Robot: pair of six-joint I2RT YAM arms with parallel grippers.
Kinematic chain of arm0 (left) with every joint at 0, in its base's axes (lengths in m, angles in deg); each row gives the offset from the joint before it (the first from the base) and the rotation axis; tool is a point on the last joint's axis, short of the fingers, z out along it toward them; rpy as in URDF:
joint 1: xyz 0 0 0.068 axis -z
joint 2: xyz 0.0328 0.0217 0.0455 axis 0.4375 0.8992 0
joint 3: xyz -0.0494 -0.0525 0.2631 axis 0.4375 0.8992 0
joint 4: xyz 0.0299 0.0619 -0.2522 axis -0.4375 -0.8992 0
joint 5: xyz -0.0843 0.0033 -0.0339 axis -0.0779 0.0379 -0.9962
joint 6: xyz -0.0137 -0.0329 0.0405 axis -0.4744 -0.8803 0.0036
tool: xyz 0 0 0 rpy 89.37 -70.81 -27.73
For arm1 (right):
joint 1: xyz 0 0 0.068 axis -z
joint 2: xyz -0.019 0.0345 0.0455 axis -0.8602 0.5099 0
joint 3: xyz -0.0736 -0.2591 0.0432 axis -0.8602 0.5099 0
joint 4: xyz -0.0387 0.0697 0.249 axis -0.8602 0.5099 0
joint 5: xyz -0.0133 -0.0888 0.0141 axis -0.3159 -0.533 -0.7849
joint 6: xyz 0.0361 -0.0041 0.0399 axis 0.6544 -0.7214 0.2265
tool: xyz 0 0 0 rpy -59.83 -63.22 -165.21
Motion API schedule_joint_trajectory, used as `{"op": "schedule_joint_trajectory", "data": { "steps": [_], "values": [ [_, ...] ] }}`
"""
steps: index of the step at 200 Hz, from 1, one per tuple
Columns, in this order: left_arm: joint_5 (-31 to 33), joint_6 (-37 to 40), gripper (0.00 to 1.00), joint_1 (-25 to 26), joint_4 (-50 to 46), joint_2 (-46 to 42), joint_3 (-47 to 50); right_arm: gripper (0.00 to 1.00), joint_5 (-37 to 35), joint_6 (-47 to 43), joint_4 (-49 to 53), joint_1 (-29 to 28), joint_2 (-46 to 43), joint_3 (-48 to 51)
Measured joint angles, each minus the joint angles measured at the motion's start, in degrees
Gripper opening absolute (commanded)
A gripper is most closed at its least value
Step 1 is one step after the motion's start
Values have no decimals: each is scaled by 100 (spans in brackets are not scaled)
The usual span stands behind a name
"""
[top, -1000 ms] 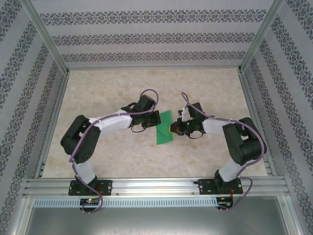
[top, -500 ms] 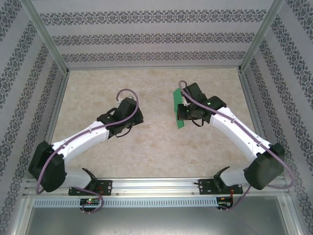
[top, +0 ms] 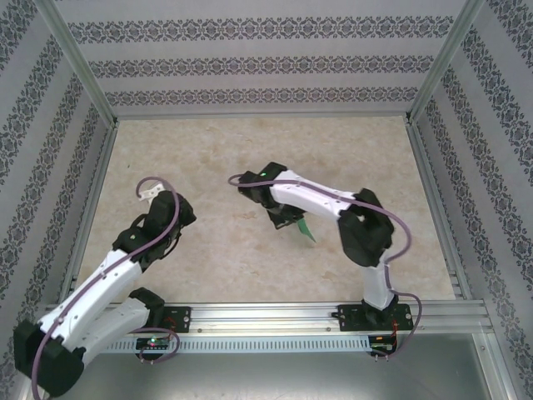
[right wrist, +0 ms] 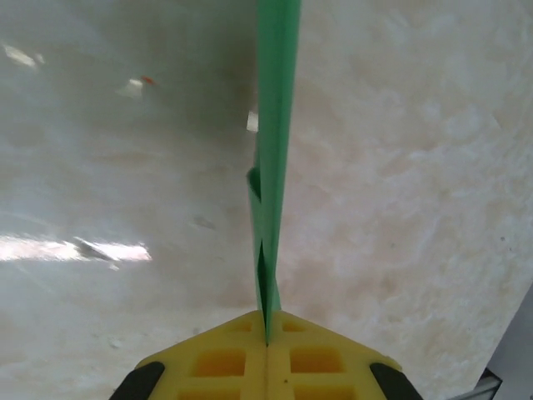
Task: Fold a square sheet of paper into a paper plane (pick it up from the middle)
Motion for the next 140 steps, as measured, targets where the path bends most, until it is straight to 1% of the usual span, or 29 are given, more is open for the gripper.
{"op": "schedule_joint_trajectory", "data": {
  "steps": [17, 25, 32, 43, 53, 64, 69, 77, 86, 99, 108, 123, 140],
  "values": [
    [52, 52, 19, -142, -83, -459, 146, 5, 190, 131, 55, -210, 511, -555],
    [61, 92, 19, -184, -138, -586, 155, 8, 341, 197, 48, -282, 697, -763],
    [70, 118, 19, -208, -160, -640, 153, 11, 505, 262, 31, -337, 850, -949],
    [70, 166, 19, -223, -195, -684, 153, 12, 758, 297, -39, -387, 1045, -1191],
    [63, 225, 20, -238, -227, -680, 153, 15, 1001, 334, -131, -398, 1161, -1351],
    [57, 284, 21, -251, -278, -629, 151, 15, 1250, 365, -306, -391, 1228, -1458],
    [42, 295, 21, -254, -299, -612, 151, 18, 1375, 365, -404, -382, 1231, -1467],
    [17, 337, 21, -254, -334, -584, 149, 29, 1613, 387, -597, -356, 1222, -1456],
    [-24, 391, 22, -260, -369, -538, 122, 33, 1904, 437, -949, -317, 1141, -1322],
    [-109, 457, 24, -280, -422, -431, 35, 35, 2354, 461, -1552, -234, 914, -929],
    [-184, 481, 24, -286, -459, -328, -52, 33, 2726, 509, -1991, -140, 682, -557],
    [-372, 527, 26, -286, -466, -120, -205, 35, 3294, 577, -2732, 103, 219, 109],
    [-717, 584, 26, -286, -389, 142, -297, 33, 3665, 636, -3412, 439, -323, 739]
  ]
}}
